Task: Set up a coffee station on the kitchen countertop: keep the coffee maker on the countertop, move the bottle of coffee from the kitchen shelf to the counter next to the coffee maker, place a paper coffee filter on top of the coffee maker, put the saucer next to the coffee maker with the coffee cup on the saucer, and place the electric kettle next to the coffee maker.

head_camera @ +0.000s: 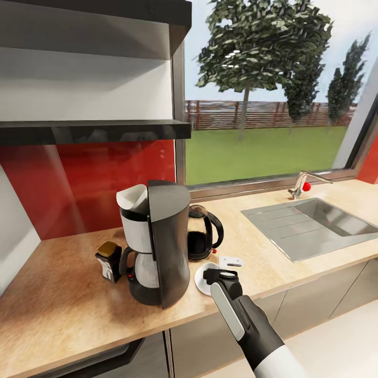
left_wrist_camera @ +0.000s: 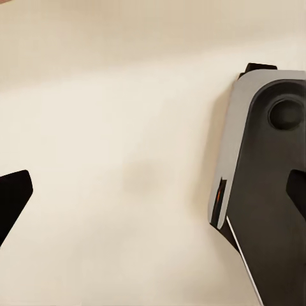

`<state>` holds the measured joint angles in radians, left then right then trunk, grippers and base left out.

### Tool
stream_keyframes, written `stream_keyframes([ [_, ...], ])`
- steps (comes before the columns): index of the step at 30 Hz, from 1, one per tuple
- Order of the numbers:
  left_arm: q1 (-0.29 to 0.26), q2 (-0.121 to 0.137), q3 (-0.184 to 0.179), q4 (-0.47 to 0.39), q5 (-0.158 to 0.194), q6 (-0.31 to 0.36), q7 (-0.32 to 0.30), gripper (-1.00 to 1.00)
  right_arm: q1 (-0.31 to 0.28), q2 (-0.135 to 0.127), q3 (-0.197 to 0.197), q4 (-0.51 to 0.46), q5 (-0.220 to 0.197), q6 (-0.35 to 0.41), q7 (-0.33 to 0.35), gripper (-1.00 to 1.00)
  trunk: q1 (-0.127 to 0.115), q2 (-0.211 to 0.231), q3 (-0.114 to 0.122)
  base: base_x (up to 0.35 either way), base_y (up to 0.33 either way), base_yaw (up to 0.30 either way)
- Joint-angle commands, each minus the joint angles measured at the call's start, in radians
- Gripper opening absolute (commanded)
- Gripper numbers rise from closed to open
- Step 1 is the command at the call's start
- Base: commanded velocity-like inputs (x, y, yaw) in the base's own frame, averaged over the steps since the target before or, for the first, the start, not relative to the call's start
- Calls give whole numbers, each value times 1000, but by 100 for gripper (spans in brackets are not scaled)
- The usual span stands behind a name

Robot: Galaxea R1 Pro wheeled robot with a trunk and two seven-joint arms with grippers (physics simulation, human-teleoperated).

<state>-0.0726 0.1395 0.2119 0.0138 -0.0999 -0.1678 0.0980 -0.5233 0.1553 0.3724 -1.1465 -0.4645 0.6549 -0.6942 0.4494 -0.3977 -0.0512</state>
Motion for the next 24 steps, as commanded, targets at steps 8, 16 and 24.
stream_keyframes([
  [8, -1, 0, 7, 2, -11, -4, 5, 100, -1, 0, 1, -2, -10, 2, -10, 100, 1, -2, -2, 0, 0, 0],
  [16, -1, 0, 7, 2, -11, -4, 5, 100, -1, 0, 0, -25, -12, 2, -10, 100, 1, -2, -2, 0, 0, 0],
  [24, -1, 0, 7, 0, -13, -8, 5, 100, -1, -1, 1, -147, -11, 2, -99, 100, 1, -2, -2, 0, 0, 0],
])
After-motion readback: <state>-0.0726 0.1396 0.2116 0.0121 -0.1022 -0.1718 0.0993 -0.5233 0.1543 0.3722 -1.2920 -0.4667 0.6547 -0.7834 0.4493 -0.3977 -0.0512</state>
